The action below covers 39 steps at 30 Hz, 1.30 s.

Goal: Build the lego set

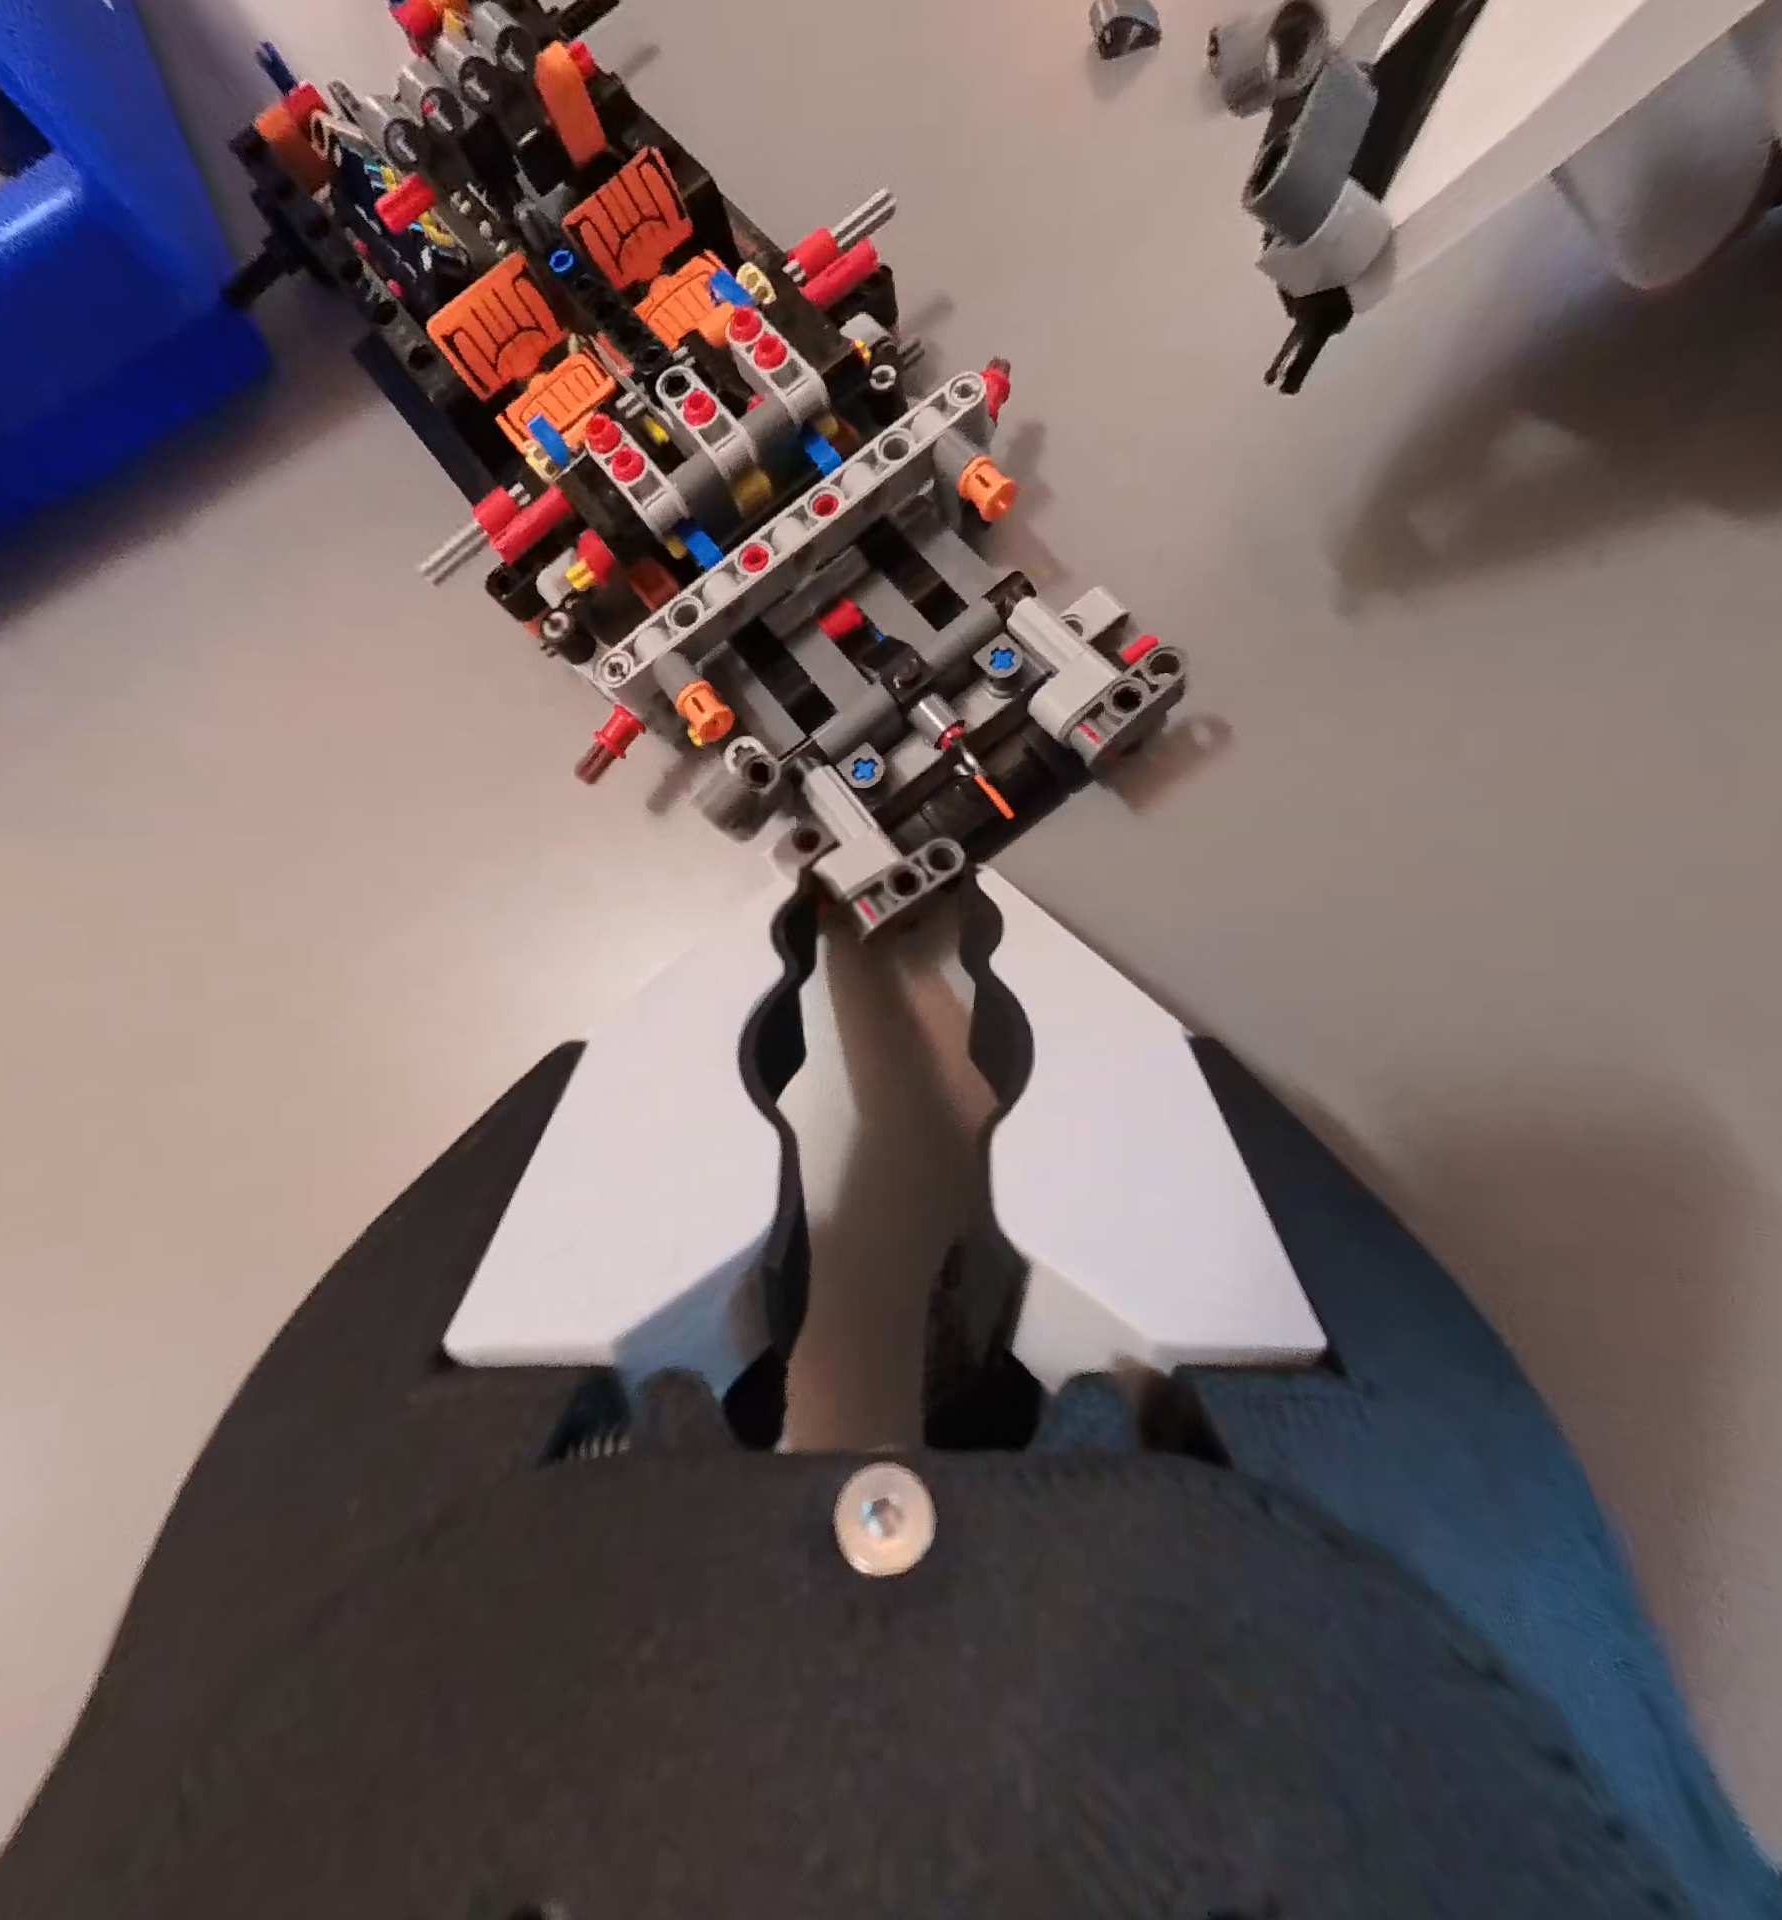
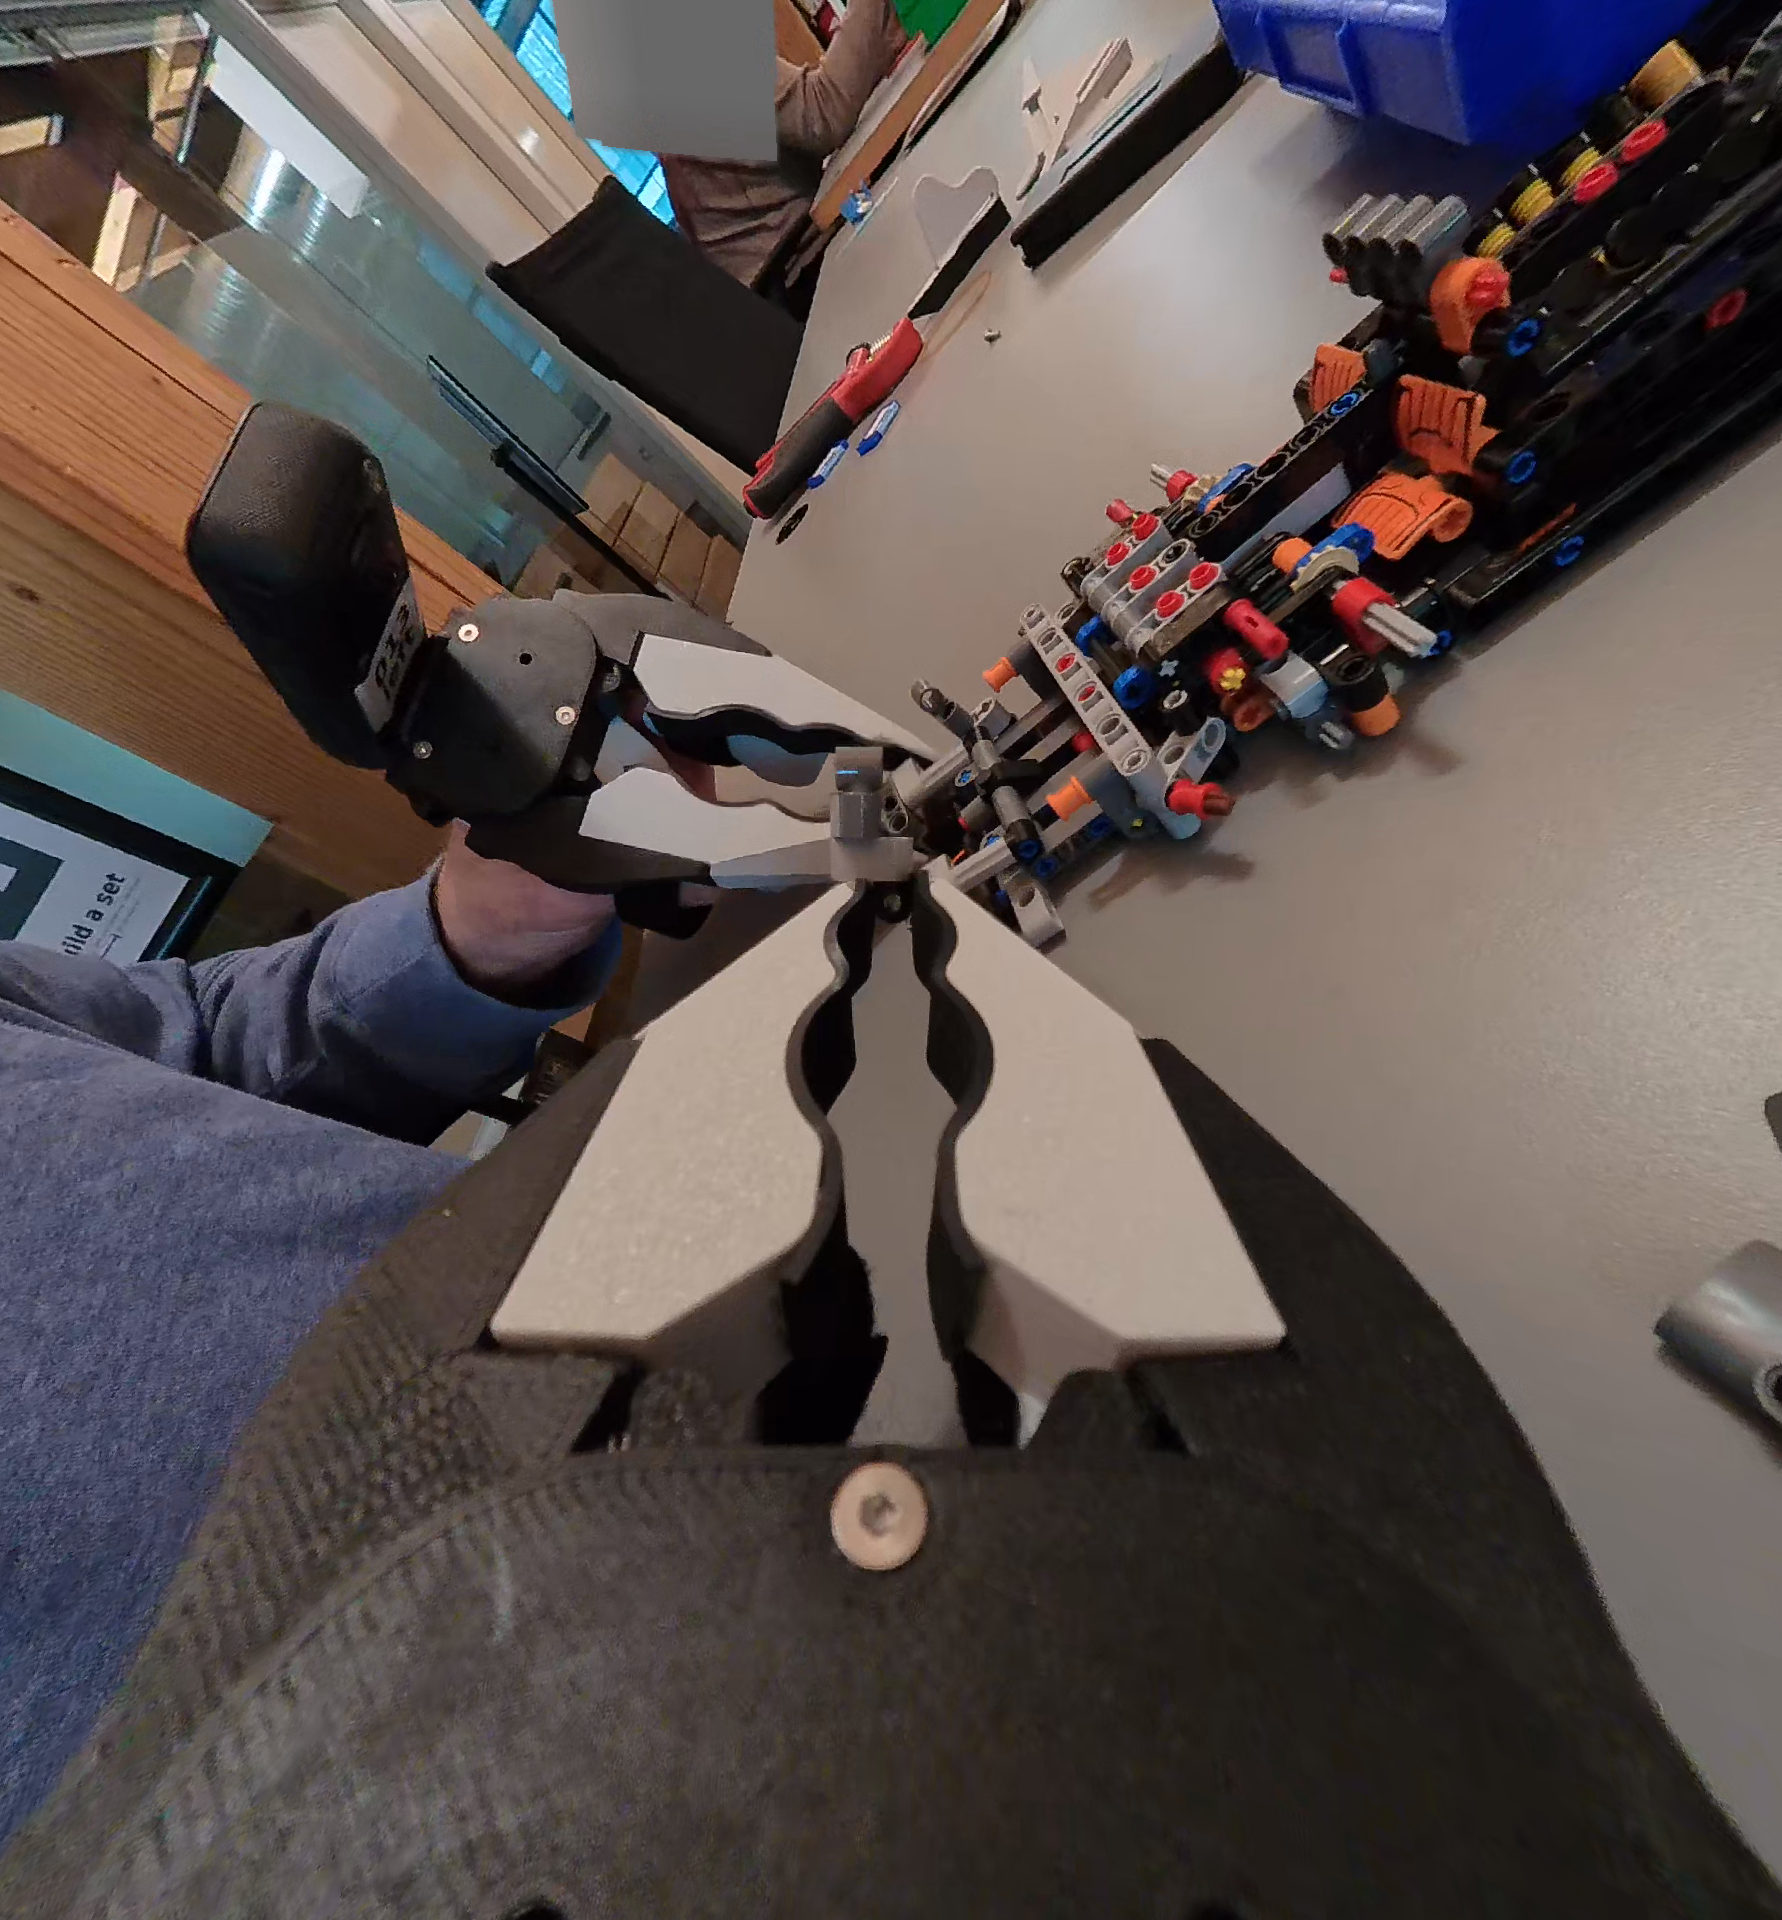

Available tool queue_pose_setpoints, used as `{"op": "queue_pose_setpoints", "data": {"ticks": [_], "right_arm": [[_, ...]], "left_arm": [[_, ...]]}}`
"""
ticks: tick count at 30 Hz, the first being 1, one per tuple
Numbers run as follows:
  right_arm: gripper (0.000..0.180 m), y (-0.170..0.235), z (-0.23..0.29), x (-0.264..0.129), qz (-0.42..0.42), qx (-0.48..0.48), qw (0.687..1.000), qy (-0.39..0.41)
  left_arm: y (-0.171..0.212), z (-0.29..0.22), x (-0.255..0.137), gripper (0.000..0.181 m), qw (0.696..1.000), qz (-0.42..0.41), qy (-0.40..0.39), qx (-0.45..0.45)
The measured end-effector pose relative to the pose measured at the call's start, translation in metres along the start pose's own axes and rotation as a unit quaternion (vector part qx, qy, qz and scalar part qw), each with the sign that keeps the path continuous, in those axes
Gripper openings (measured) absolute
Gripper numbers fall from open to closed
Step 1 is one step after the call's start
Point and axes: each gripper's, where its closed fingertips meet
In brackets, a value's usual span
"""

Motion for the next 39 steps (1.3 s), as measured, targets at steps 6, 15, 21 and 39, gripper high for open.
{"op": "queue_pose_setpoints", "data": {"ticks": [6,15,21,39], "right_arm": [[0.005,-0.003,-0.003,-0.005,-0.007,-0.002,1.000,0.007],[0.005,-0.011,-0.007,-0.011,-0.033,0.006,0.999,0.010],[0.005,-0.010,-0.010,-0.009,-0.022,-0.011,0.999,0.025],[0.005,0.005,-0.035,0.007,0.081,-0.037,0.991,0.097]], "left_arm": [[-0.005,0.000,0.002,0.024,1.000,-0.011,-0.004,-0.004],[-0.026,0.002,-0.009,0.023,0.995,-0.054,0.032,-0.072],[-0.037,0.004,-0.015,0.023,0.992,-0.071,0.044,-0.092],[-0.070,0.012,-0.033,0.023,0.984,-0.100,0.070,-0.128]]}}
Point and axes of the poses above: each gripper's, where its closed fingertips meet, x out along the fingers, y out of its underside, z = x × y across the jaws, and after that the axes turned 12 degrees about -y, right-handed
